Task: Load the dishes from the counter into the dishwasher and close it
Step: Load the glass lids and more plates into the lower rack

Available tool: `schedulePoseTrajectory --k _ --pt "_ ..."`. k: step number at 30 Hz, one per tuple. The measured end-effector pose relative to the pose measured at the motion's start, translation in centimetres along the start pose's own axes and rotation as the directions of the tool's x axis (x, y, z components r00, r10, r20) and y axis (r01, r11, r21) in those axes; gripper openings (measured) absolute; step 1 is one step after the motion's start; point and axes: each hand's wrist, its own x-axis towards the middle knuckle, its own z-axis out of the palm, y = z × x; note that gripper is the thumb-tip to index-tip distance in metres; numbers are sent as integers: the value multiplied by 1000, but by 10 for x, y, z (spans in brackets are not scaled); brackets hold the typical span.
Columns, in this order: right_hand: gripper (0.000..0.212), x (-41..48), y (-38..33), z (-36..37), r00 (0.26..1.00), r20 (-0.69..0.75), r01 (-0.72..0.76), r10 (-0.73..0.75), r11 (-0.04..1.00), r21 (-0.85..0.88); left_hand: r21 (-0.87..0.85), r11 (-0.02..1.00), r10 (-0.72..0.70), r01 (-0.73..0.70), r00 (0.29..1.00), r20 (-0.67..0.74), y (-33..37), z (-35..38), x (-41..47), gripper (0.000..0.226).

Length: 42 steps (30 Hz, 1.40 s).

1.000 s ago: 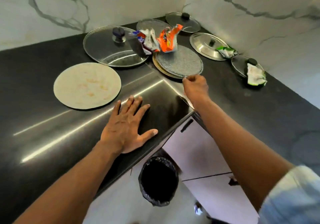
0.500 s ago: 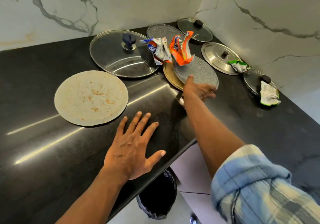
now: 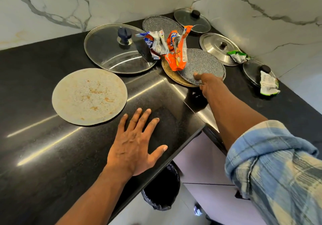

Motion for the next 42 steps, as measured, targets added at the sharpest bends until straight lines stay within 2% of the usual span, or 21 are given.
schedulePoseTrajectory --k 4,6,9,12,14,18,21,23,26,31,34,37,39,40,42 --pt "90 -12 4 -7 991 133 -17 7 997 71 -6 1000 6 -6 1000 -10 -1 0 -1 86" --pt "69 -18 2 -11 987 157 -44 30 995 87 -7 1000 4 -4 1000 -12 -1 1 -1 86" --pt "42 -28 0 -14 971 236 -86 33 973 214 -7 1000 6 -7 1000 -18 -1 2 -1 86" --pt "48 -35 4 -14 972 230 -46 -36 939 341 -7 1000 5 -5 1000 -14 -1 2 0 86" --pt "44 -38 11 -18 968 246 -52 -54 914 403 -5 1000 5 -5 1000 -12 -2 1 -1 86" --pt "21 -47 29 -43 916 400 -222 26 863 453 -15 1000 7 -8 1000 -17 -1 -1 0 86" --pt "12 -53 50 -66 870 492 -343 19 739 579 -7 1000 6 -6 1000 -9 -2 -2 1 87" --pt "15 -61 65 -81 857 514 -374 -30 649 662 -8 1000 5 -5 1000 -10 -1 -4 1 88" --pt "27 -79 84 -96 875 481 -343 -65 618 708 -18 1000 14 -14 1000 -18 -2 -4 1 88" --pt "39 -114 126 -136 955 287 -180 -74 625 760 -27 999 43 -44 997 -56 -3 -4 0 81" --pt "42 -145 163 -180 972 214 -120 -94 587 800 -18 988 150 -154 980 -128 2 -11 -6 70" --pt "42 -180 210 -233 988 128 -59 -89 543 838 -41 958 260 -282 923 -283 19 -16 -19 57" --pt "41 -206 252 -273 992 85 -24 -91 528 849 -193 928 238 -319 906 -349 54 -13 -40 53" --pt "41 -218 272 -290 992 74 -10 -101 523 852 -332 890 200 -313 922 -333 76 -11 -53 52" --pt "40 -241 323 -327 997 6 35 -79 511 859 -670 703 172 -238 971 -164 134 -6 -87 52"
